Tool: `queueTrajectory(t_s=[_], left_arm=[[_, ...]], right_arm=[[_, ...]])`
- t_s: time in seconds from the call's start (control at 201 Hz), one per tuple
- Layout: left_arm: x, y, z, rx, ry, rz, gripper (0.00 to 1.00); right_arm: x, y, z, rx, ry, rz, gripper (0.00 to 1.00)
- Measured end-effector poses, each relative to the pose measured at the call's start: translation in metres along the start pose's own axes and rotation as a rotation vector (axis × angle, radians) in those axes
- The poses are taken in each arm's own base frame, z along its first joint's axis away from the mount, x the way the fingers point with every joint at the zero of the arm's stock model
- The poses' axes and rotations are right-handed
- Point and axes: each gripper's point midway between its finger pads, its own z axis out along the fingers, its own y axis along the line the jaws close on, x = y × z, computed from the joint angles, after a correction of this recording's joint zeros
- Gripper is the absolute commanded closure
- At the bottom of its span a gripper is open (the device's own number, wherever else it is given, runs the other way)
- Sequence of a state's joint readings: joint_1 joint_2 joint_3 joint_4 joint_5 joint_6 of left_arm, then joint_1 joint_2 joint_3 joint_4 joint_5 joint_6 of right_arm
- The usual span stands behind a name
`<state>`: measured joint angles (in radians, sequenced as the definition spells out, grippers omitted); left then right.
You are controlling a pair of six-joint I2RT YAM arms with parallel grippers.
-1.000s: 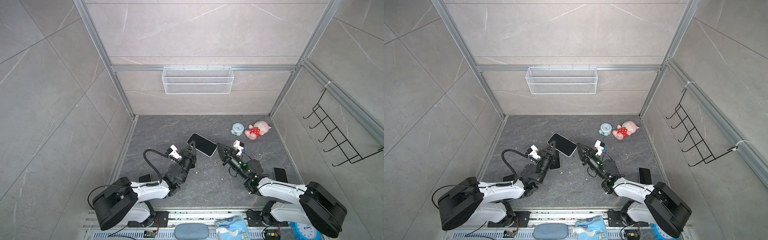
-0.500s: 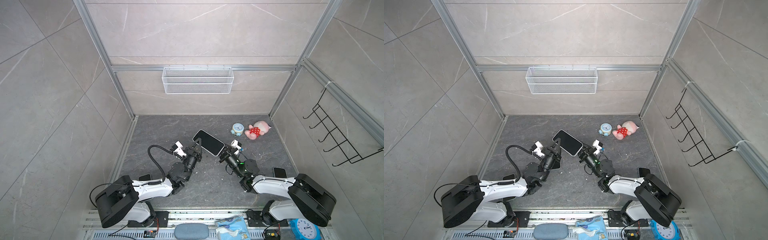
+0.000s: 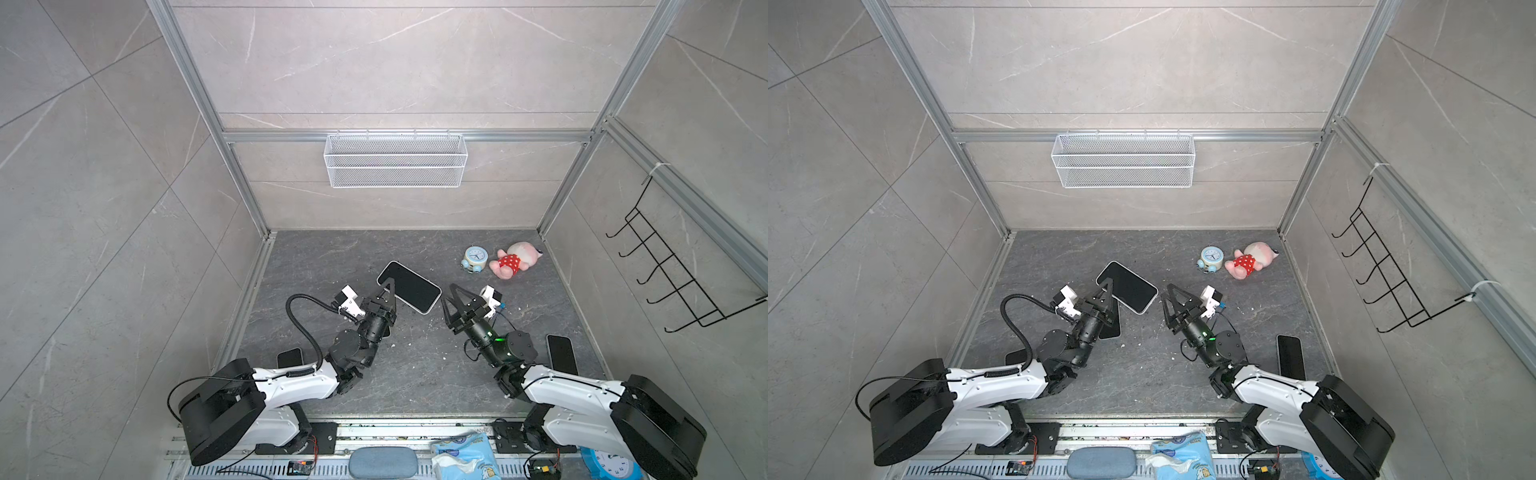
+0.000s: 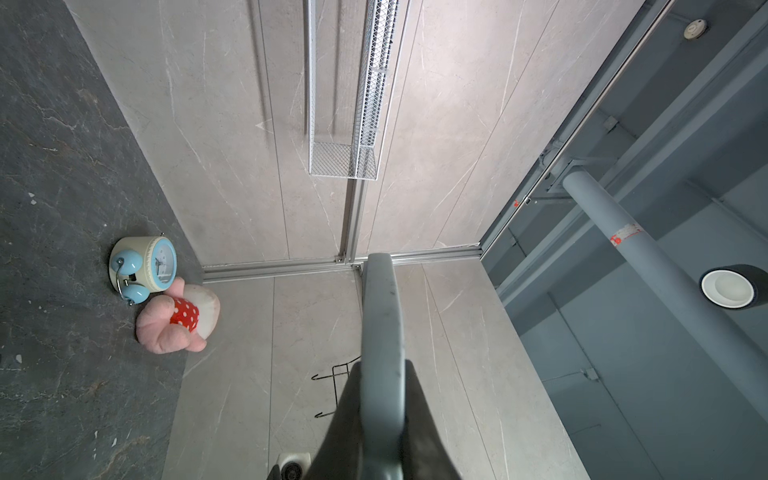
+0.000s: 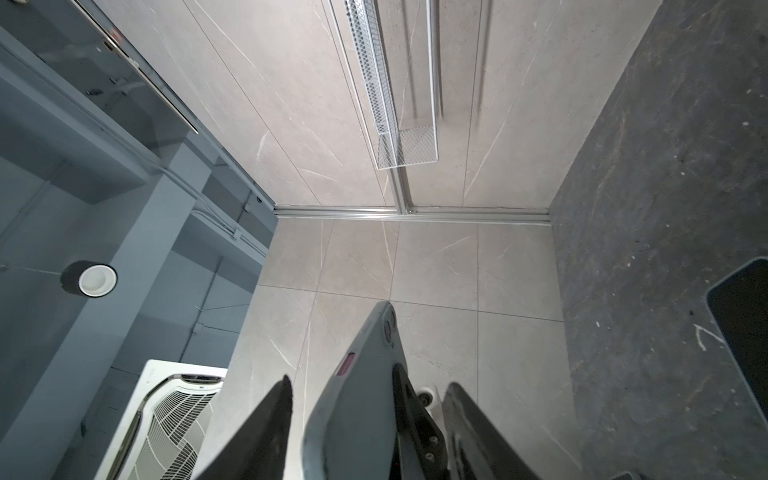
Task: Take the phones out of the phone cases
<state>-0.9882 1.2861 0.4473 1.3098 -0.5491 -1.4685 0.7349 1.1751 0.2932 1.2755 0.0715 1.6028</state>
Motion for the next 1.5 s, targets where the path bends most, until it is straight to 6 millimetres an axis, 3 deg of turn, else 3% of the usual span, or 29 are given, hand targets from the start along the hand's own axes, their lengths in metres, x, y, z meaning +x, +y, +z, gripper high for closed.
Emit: queueTrajectory(t_s=[0.448,1.116,1.504], left_arm=[[-0.001,0.004,-0.001,-0.009,-0.003,0.005,1.00],[-0.002,0.015,0.000,-0.036,-0.018,0.018,1.00],[-0.002,0.013,0.002,-0.032,-0.025,0.003,1.00]], right_arm=[[0.013,0.010,0.002,-0.026,0.064,-0.046,0.49],[0.024,0.006,0.002,-0.021,0.102,-0.064,0.93],[0.019,0.006,0.006,-0.050,0.067,0.012,0.97]])
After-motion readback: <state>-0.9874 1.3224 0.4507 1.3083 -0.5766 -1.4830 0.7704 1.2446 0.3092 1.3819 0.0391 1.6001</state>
